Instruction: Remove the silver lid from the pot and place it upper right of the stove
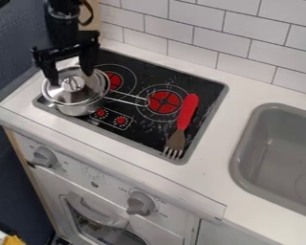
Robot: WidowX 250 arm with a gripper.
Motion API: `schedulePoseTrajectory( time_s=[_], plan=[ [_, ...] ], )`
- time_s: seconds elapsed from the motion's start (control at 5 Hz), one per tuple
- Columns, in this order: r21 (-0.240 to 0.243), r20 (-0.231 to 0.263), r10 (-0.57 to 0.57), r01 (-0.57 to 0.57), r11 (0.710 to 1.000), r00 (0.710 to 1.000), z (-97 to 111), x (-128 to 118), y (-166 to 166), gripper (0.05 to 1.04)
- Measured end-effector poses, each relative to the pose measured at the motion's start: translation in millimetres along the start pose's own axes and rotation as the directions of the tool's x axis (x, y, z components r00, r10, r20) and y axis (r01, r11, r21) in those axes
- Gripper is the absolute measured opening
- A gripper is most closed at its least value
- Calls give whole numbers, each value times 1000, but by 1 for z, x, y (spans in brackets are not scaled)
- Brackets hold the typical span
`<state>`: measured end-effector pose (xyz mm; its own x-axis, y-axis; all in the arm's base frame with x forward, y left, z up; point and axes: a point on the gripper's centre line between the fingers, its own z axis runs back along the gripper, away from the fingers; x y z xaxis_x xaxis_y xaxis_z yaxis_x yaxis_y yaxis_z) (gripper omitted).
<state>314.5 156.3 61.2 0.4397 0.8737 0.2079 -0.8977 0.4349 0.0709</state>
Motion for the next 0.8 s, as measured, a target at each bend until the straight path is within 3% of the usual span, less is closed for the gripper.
schedulePoseTrajectory(
  time_s=[0.2,0.6,0.8],
  plan=[
    [18,-25,-21,21,1000,999,-11,-1,-2,950],
    [-3,-4,0,0,1000,1000,-14,0,-5,371],
    [-10,-6,-6,6,1000,1000,-14,0,-5,158]
  ],
)
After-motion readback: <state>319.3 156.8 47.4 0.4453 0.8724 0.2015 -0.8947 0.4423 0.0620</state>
